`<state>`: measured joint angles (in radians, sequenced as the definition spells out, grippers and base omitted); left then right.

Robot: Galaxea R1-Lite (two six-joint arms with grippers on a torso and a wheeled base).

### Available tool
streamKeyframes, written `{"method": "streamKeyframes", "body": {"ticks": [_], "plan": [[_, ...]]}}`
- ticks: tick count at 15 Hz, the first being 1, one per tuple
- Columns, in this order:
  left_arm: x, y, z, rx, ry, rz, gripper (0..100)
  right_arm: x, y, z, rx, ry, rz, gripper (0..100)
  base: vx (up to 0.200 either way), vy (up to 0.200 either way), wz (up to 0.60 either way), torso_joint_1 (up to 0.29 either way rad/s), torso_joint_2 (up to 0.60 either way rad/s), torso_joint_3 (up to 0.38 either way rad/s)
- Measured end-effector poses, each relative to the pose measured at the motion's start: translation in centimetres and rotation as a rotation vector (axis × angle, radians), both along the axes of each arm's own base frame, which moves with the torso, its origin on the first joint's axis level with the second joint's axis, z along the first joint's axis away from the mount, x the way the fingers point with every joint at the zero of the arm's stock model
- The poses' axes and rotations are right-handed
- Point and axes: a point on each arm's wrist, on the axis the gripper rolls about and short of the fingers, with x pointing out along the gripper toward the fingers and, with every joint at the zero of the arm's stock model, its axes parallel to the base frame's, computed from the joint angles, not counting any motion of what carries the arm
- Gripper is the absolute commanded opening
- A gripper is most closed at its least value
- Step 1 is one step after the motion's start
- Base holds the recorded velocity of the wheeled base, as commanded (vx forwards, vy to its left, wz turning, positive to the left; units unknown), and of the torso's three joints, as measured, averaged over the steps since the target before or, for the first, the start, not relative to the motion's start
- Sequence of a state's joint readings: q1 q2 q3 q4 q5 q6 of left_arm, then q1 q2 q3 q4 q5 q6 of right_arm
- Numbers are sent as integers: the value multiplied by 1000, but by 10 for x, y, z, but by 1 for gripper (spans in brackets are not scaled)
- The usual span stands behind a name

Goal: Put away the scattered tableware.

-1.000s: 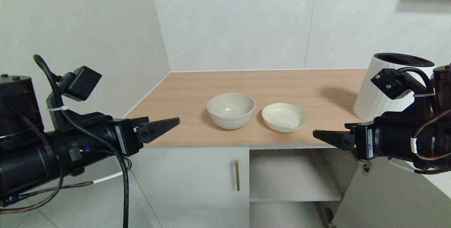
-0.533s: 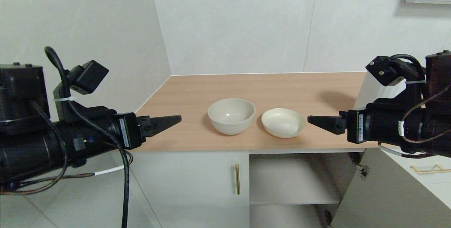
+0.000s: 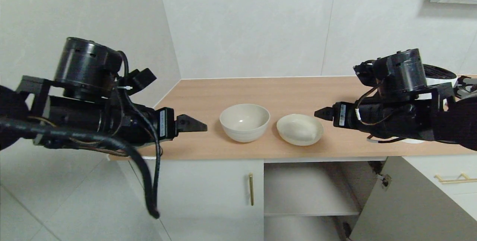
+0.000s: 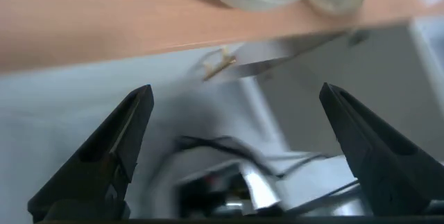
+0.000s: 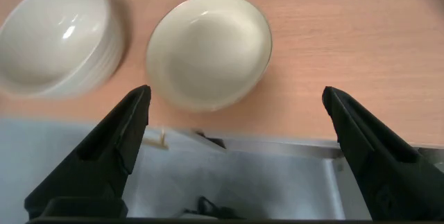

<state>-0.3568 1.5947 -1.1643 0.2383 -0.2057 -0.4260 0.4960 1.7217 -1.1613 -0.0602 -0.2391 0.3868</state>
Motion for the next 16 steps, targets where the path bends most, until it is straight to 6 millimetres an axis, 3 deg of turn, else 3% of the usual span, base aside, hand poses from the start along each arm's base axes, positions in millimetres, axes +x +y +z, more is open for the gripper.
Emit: {"method": "streamKeyframes", "body": {"ticks": [7, 16], "plan": [[51, -47, -20, -135, -71, 231, 100, 13, 3, -17, -11, 47, -19, 100, 0, 0, 0, 0, 0, 0], [88, -64, -49, -152, 17, 330, 100, 13, 4, -19, -13, 50, -21, 100, 0, 0, 0, 0, 0, 0]]}}
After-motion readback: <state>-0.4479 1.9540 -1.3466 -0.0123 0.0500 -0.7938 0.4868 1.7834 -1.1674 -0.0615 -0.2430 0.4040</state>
